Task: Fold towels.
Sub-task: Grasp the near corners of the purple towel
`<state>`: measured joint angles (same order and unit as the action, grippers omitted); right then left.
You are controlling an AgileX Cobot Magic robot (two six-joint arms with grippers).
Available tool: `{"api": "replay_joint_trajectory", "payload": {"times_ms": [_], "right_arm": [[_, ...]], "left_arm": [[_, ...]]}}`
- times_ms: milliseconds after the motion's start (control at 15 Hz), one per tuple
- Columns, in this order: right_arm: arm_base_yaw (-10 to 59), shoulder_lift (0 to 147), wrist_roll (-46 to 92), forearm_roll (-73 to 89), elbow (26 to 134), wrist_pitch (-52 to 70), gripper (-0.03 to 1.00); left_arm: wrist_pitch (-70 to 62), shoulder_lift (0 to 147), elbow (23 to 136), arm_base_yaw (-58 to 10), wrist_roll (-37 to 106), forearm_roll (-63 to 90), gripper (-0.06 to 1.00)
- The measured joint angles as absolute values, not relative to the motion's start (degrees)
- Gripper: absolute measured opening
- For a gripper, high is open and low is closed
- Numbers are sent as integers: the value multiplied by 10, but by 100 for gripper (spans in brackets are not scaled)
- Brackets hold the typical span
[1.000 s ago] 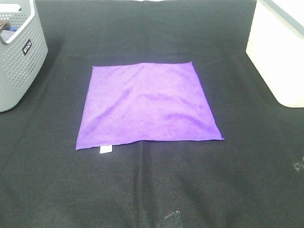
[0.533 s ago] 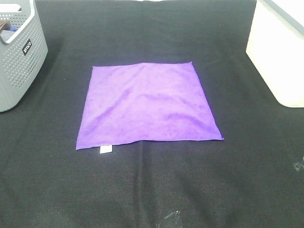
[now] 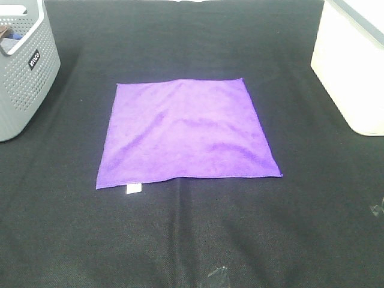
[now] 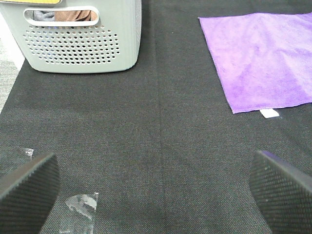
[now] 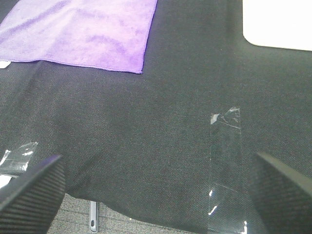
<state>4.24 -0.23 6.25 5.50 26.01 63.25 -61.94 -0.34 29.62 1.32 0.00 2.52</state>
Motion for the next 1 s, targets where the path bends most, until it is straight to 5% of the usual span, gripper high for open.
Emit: {"api": "replay_joint_trajectory", "payload": {"times_ms": [733, 1000], "right_arm": [[42, 6, 61, 55, 269, 651, 96], [42, 188, 53, 60, 342, 700, 96]], "left_arm": [[-626, 7, 299, 13, -13, 28, 99], [-694, 195, 386, 13, -19, 34, 99]]}}
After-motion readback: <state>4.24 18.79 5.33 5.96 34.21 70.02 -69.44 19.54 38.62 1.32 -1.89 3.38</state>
